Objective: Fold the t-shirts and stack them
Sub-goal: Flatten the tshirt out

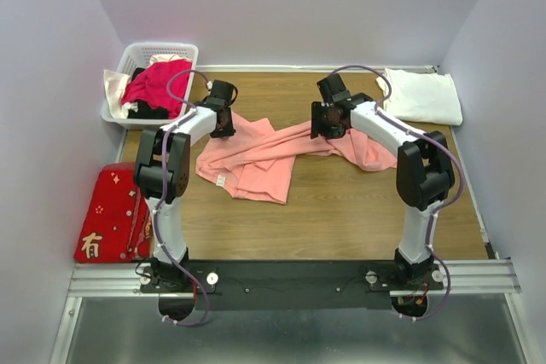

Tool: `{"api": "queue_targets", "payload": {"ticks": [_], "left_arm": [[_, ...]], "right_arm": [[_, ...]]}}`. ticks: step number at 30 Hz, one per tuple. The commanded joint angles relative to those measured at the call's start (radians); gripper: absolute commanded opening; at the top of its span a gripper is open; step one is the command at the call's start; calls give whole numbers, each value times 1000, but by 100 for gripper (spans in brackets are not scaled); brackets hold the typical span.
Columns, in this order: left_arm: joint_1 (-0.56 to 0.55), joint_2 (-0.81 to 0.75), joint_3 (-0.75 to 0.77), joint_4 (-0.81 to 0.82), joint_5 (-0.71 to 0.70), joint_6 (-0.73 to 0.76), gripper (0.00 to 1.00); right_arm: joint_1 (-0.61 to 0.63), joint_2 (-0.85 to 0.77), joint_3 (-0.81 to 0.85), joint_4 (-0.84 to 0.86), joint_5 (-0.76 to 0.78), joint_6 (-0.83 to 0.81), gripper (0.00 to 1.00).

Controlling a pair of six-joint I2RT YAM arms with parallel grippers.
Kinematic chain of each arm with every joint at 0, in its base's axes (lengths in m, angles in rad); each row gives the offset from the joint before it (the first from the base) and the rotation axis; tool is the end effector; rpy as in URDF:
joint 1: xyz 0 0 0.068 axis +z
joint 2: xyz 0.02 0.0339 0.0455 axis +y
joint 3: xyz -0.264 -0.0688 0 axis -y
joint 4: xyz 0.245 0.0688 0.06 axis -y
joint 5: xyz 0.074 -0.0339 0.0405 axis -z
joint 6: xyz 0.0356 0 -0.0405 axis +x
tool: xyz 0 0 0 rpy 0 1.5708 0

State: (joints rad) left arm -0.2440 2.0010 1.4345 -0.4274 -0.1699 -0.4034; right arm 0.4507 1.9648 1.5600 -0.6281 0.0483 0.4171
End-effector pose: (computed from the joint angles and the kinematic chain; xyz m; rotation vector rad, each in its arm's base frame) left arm 0.4173 -0.0977 0.1812 -0.2665 2.5293 -0.0347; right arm 0.3845 0.1841 0.2218 -0.0266 2.6229 0.2465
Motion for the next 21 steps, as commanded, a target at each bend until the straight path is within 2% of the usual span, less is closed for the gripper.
{"api": "queue_targets", "payload": {"ticks": [1,9,21], "left_arm": [[2,54,-9,6,36,21,35],[2,27,-92,-10,26,-8,35],[-29,-149,-282,-62,-25,-17,34]], "right_arm": [[-1,54,-12,22,-28,0,57],[-1,106,-57,34,13,5,57],[-1,26,-270,33,54,78,57]]}}
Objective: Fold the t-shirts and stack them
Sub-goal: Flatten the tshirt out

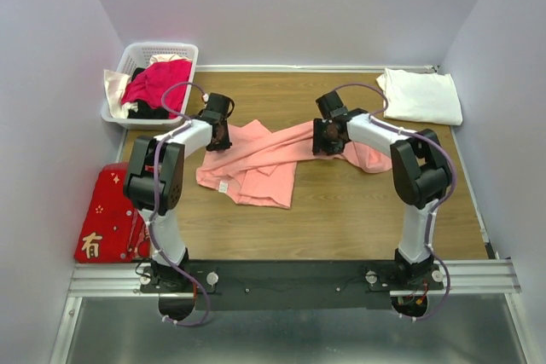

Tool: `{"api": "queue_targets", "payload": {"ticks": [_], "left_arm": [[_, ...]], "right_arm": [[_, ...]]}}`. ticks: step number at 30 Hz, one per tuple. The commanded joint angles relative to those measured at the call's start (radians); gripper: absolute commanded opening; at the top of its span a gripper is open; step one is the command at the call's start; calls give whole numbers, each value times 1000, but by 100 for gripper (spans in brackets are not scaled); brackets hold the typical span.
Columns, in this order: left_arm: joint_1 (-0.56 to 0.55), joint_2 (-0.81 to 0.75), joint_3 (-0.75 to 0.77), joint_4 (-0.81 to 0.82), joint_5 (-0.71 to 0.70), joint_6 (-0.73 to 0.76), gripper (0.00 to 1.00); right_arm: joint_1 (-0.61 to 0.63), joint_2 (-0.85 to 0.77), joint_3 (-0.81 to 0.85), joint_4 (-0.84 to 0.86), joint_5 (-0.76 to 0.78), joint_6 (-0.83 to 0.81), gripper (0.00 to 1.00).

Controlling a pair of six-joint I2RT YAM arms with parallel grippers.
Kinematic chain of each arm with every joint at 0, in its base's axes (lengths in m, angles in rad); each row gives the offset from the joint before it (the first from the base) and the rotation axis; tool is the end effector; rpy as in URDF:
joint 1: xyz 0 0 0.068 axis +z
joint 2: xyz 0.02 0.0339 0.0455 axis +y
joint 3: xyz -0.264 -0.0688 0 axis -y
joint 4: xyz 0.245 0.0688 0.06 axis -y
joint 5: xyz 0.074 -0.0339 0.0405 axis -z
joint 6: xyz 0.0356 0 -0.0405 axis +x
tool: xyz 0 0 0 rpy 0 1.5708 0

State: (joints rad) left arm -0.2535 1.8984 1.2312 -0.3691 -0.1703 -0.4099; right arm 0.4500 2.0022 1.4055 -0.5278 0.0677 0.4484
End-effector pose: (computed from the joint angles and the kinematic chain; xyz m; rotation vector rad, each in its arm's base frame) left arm 0.3792 -0.0920 0.1651 -0.2619 2.5700 -0.0218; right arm 0.3739 0.1779 0.1665 0.0186 2.7048 0.1840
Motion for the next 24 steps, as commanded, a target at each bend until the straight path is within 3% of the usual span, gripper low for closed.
{"api": "queue_targets", "payload": {"ticks": [1,13,24], "left_arm": [[-24,-54,-100,-126,-24,-13,34],[-70,-265,-228,-244,-28,-43,34],[-70,-332,3,-321,-106,-58,34]], "right_arm": [[0,-25,-128,-66,37,55,57],[-4,-149,-267,-173,136,164,57],[-2,-223,-198,-244,193,165,57]]}}
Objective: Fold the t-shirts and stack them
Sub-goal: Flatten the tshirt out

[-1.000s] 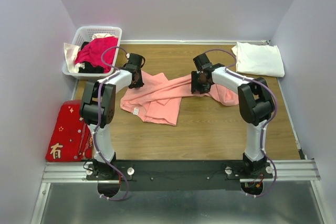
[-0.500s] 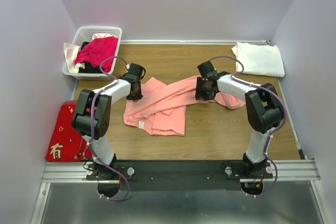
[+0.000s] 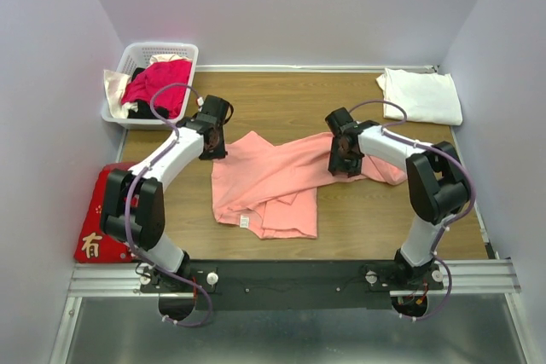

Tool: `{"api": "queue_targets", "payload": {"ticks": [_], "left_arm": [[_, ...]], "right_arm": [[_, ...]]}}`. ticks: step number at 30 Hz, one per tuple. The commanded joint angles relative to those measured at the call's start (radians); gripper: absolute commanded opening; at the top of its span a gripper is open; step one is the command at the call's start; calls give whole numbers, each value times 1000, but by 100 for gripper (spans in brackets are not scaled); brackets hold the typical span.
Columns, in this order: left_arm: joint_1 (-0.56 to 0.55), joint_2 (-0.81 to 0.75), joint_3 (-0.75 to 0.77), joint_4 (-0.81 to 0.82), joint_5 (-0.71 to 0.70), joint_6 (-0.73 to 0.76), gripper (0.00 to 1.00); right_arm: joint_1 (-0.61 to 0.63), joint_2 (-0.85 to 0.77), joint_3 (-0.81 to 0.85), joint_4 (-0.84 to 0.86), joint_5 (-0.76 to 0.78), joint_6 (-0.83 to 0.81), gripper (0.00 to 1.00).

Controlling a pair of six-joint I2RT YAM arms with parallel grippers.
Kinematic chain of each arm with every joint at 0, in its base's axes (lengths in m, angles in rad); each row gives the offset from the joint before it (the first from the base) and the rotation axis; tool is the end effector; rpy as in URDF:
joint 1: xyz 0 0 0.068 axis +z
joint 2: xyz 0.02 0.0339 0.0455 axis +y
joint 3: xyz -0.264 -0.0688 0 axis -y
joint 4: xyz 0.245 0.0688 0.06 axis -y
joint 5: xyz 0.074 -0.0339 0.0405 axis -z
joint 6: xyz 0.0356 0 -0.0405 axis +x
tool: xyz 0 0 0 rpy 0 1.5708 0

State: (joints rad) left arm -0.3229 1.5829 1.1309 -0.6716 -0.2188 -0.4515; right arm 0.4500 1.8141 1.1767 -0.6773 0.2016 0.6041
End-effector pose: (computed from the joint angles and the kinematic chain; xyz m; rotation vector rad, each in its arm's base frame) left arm 0.3029 -0.0932 0.2264 -0.2360 2.6371 0.0419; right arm 0.3127 0.1431 0.1668 0.2536 2.8080 -0.0639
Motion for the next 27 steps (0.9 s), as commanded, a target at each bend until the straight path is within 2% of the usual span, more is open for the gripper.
{"api": "queue_targets", "payload": {"ticks": [1,11,17,21,27], "left_arm": [[-1,-2,142,-19,-51,-15,34],[7,212,201,66,-40,-32,34],[8,239,191,106,-5,-23,34],[8,203,175,102,1,-26,33],[8,149,139,84,-1,-26,34]], "right_arm": [[-2,-41,37,-94,61,10,57],[-2,-76,55,-96,65,-10,57],[-2,-111,54,-96,84,-17,57],[-2,-107,124,-87,50,-55,57],[9,66,320,7,-128,-119,56]]}}
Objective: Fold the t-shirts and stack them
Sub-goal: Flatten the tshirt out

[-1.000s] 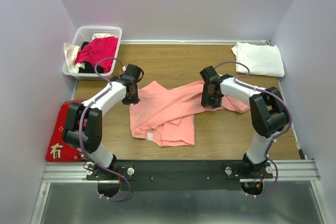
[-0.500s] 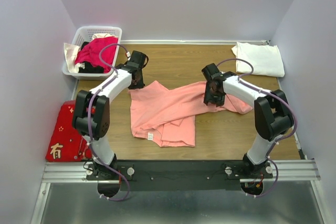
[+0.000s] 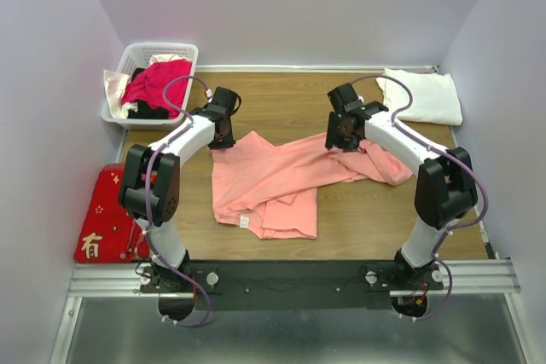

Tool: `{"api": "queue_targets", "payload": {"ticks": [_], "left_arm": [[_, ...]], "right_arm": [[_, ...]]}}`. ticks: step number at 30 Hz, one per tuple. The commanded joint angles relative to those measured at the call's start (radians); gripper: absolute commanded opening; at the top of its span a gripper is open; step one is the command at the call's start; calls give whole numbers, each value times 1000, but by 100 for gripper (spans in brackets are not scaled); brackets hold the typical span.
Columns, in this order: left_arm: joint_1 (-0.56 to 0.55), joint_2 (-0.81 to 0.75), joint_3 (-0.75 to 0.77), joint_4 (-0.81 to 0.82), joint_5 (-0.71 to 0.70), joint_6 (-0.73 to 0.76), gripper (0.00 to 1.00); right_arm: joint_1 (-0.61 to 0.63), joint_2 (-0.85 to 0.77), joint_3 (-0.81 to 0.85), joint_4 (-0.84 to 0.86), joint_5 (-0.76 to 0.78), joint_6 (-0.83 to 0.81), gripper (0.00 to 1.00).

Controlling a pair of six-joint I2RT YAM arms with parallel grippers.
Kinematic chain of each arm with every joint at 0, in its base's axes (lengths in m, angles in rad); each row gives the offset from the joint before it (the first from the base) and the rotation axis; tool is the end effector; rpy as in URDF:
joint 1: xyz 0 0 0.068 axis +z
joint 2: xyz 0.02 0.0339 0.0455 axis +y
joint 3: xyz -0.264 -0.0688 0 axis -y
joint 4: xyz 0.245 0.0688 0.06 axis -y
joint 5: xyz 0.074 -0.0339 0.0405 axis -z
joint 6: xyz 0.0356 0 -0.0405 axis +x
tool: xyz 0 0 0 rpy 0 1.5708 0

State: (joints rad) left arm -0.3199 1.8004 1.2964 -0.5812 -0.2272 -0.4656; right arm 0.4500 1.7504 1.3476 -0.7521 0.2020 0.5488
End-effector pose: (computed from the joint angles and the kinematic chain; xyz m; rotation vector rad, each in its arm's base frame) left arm 0.3579 -0.1101 0.2087 -0.2634 2.5963 0.0277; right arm 0.3273 0.1502 0.2328 0.1897 2.6755 0.0324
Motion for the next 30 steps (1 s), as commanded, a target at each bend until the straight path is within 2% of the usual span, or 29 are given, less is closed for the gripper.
{"api": "queue_targets", "payload": {"ticks": [1,5,12,23,30], "left_arm": [[5,-72,-28,-6,6,-13,34],[5,-84,-37,-14,3,-16,34],[10,-102,-48,-19,9,-22,34],[33,-134,-86,-16,26,-22,34],[44,-151,-103,-11,28,-19,34]], "right_arm": [[13,156,183,91,-166,-75,56],[42,300,365,119,-274,-116,55],[101,477,559,157,-412,-170,55],[174,641,728,226,-642,-168,55],[193,735,762,237,-707,-158,54]]}}
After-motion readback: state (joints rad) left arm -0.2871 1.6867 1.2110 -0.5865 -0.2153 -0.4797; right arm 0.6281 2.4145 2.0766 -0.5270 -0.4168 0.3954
